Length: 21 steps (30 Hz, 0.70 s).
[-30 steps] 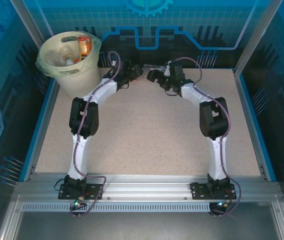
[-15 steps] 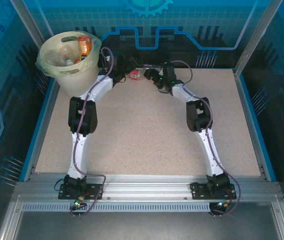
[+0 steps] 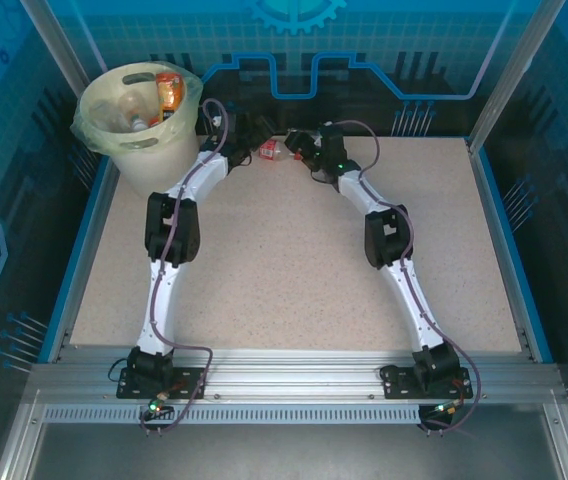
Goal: Put the plastic bottles in the bin
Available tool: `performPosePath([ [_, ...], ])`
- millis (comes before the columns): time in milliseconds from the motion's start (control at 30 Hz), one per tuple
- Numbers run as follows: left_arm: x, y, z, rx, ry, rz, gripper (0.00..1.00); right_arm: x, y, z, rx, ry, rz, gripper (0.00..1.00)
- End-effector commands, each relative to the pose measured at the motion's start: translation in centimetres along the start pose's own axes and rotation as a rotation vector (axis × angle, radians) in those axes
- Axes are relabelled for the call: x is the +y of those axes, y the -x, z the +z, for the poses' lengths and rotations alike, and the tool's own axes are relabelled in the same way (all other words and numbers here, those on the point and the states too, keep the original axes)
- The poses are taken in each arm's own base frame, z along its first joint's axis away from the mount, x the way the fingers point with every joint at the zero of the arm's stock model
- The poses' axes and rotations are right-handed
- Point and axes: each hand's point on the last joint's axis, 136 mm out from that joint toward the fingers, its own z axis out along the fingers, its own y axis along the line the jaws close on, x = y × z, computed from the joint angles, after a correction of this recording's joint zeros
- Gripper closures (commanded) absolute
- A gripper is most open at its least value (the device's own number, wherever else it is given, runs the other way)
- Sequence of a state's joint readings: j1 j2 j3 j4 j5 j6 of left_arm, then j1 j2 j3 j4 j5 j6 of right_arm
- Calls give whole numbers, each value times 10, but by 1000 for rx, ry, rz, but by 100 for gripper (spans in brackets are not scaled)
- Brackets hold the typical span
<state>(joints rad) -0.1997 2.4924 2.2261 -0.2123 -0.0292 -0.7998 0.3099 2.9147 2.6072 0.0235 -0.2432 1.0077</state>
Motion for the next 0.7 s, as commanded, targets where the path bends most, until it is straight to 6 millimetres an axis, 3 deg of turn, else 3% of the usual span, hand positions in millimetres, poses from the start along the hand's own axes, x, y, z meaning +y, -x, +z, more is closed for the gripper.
performPosePath([
  [0, 3, 5, 2, -2, 14, -22, 1, -11, -33, 14, 56, -4, 31, 25],
  [233, 1, 9, -6, 3, 36, -2, 1, -2, -44, 12, 70, 0, -10, 44],
  [433, 34, 3, -19, 25, 186, -12, 1, 16, -55, -8, 94, 33, -61, 57],
  [667, 72, -9, -31, 35, 323, 30, 1, 47, -85, -28, 183, 91, -170, 63],
])
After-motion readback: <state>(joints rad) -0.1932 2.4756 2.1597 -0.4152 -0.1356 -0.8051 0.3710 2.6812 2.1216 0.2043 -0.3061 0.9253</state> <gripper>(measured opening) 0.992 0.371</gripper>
